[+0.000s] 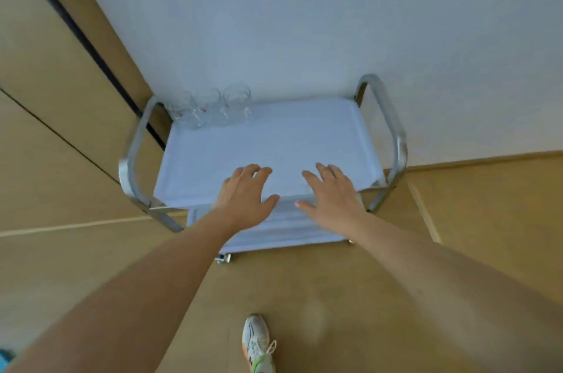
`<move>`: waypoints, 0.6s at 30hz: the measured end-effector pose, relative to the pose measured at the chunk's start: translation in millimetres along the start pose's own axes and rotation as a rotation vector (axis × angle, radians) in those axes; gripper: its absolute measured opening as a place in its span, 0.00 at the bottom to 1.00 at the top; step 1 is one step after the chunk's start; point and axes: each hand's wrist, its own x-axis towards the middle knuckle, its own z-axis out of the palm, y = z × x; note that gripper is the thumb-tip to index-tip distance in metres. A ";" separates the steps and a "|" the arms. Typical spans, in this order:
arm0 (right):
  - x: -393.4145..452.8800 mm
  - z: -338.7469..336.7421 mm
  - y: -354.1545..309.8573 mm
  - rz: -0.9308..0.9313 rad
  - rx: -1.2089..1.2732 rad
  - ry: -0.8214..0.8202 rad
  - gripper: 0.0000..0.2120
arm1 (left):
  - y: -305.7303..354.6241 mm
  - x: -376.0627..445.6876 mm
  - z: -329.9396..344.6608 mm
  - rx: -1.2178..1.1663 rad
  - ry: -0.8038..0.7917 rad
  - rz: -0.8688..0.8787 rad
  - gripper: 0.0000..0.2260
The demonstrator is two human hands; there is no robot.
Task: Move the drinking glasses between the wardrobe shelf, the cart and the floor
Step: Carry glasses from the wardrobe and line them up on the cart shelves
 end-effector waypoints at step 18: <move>-78.8 -293.5 168.2 0.433 -0.005 0.576 0.35 | 297.8 149.3 -209.9 0.008 0.281 0.563 0.30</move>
